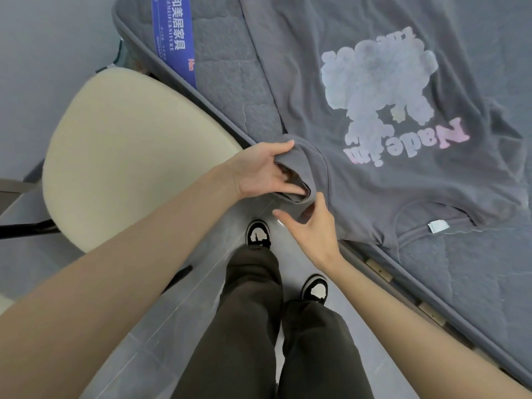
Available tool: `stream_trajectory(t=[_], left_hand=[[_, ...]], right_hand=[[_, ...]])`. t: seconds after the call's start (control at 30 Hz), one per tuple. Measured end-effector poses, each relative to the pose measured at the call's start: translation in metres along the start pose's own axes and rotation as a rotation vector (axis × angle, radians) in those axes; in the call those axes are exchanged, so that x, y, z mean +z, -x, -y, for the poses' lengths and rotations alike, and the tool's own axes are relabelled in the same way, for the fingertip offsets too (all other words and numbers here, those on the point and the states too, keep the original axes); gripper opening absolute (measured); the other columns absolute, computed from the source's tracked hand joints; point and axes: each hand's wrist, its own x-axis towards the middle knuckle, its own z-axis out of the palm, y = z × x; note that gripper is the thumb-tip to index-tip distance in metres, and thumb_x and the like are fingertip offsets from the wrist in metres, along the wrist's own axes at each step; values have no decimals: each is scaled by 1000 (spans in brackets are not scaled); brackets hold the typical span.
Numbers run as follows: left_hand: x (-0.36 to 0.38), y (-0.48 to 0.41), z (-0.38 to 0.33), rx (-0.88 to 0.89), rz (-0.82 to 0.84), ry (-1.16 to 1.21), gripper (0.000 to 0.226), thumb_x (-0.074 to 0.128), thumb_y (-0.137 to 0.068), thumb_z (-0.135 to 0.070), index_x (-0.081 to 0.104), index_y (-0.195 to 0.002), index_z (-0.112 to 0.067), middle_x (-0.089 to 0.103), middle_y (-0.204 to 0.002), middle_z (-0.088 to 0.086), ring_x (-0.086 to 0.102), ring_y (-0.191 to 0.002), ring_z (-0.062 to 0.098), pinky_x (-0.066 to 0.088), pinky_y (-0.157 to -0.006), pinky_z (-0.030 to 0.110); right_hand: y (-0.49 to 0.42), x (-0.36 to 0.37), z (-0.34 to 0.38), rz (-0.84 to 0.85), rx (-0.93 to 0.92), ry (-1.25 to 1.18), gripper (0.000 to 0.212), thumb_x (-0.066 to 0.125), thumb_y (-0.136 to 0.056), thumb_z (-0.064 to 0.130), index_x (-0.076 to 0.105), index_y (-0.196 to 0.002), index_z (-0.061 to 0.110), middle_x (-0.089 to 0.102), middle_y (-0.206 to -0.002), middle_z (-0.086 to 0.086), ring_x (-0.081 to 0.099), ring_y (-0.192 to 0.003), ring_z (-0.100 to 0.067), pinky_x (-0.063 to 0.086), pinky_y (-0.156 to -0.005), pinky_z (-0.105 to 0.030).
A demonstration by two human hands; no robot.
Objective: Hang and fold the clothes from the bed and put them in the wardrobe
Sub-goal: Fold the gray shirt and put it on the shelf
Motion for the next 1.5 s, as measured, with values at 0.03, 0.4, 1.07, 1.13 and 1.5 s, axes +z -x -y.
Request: stream_trajectory(t=[0.03,0.4,1.07,1.13,1.5], left_hand=[[5,-1,1,8,-18,6,31,42,-101,-23,53,-122,-3,66,-103,14,65,-99,27,54,-83,53],[10,-1,24,333,-432,-163,4,57,-94,-10,56,-92,-13,64,-85,3,67,-60,7,55,-54,21],[25,-91,-27,263,-349,-802,32,48,-98,-26,53,-130,-23,56,-130,-5,57,-109,14,50,-82,27],[15,-106,-19,356,-448,-1166,41,52,-95,-17,49,-136,-17,48,-137,4,52,-114,19,47,-94,31],[-5,-141,-7,376,-614,-1569,26,44,-97,-44,57,-94,-22,59,-85,-7,51,-94,19,23,-84,33]], right_hand=[[-1,-3,-2,-38,-15,-28,39,75,-80,36,53,-92,6,61,-81,-7,52,-68,-11,45,-65,-26],[14,-37,-23,114,42,-158,7,49,-97,7,55,-102,9,67,-90,-20,58,-77,-28,51,-76,-43],[-75,-120,-72,-580,576,-438,20,47,-96,30,54,-111,17,58,-105,-2,51,-79,-15,45,-81,-32],[-72,-119,-83,-482,663,-410,34,52,-92,45,48,-113,18,54,-108,0,49,-90,-19,45,-91,-38],[-44,-77,-84,-590,521,-628,20,58,-95,24,57,-77,17,57,-76,0,53,-74,-13,44,-74,-35]])
